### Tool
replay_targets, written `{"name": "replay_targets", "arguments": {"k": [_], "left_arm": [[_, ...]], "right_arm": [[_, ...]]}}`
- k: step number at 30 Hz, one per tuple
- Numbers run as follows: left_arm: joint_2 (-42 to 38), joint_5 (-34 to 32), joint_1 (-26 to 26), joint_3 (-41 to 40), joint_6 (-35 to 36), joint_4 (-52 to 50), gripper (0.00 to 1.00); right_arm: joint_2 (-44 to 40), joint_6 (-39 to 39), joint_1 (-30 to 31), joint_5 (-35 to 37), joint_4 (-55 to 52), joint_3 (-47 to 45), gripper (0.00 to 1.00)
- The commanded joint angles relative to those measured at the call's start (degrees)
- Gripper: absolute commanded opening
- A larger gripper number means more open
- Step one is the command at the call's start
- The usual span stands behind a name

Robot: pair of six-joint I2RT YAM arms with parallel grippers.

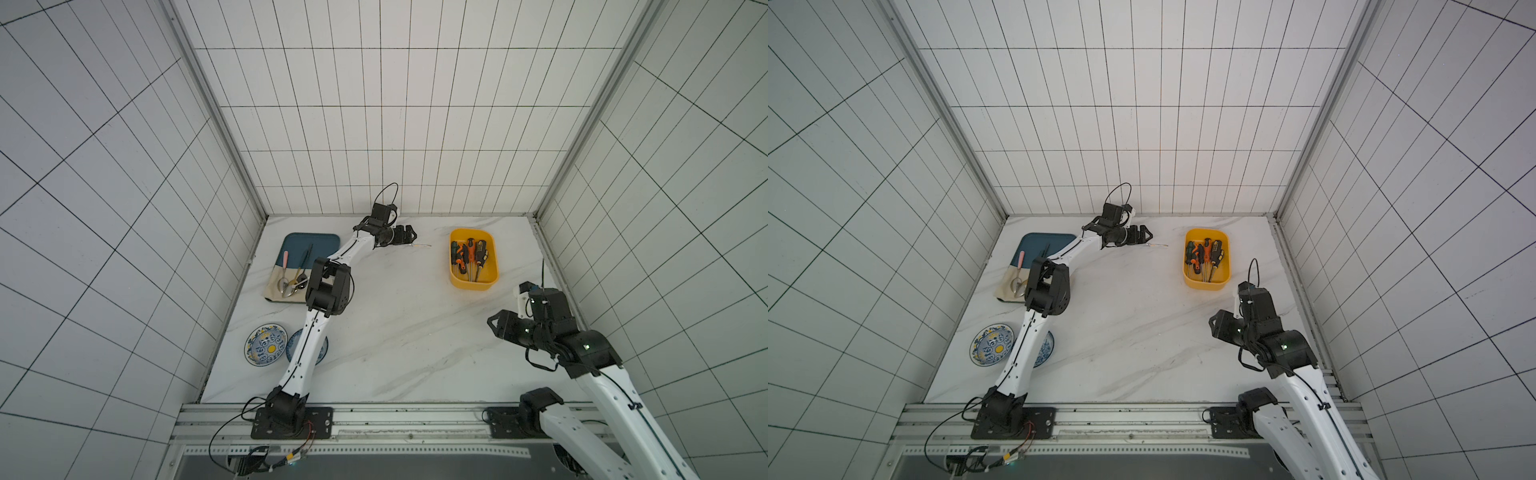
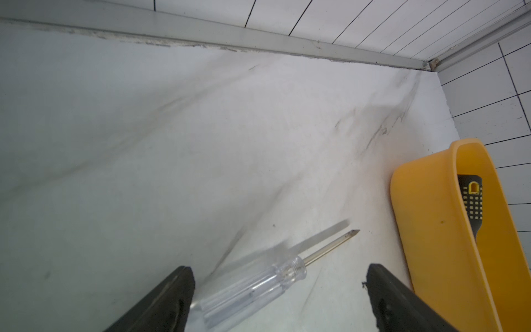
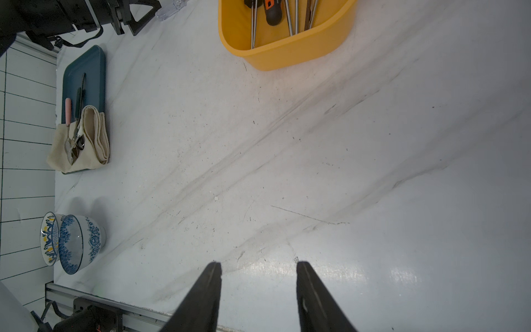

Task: Put the screwdriver on the desktop into the storage box
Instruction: Pick up the screwdriver from the center of the board.

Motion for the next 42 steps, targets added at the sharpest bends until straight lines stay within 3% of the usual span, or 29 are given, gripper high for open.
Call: {"name": "replay_targets", "arguments": {"k": [1, 11, 16, 21, 31, 42], "left_arm": [[1.1, 1.2, -0.4, 1.2, -0.7, 0.2, 0.97], [-0.4, 1.0, -2.4, 1.2, 0.5, -4.9, 0.83], [-2.7, -6.1, -4.9, -1.3, 4.2, -7.8, 0.75], [-3.3, -17.1, -7.0, -1.7, 7.8, -12.0, 0.63], [-3.5, -25.9, -8.5, -3.6, 8.2, -14.9, 0.43], [-3.6, -24.8, -9.4, -4.6, 7.7, -15.2, 0.17]], "right_arm": [[-0.2, 0.5, 0.5, 0.2, -0.3, -1.4, 0.46], [0.0, 0.2, 0.5, 1.1, 0.4, -1.9, 0.46], [-0.1, 0.3, 0.5, 1.5, 0.7, -2.3, 0.46], [-0.7, 0.6, 0.5, 1.5, 0.8, -2.7, 0.46], [-0.4, 0.7, 0.5, 2.3, 0.8, -2.7, 0.46], [0.0, 0.6, 0.5, 2.8, 0.8, -2.5, 0.46]]}}
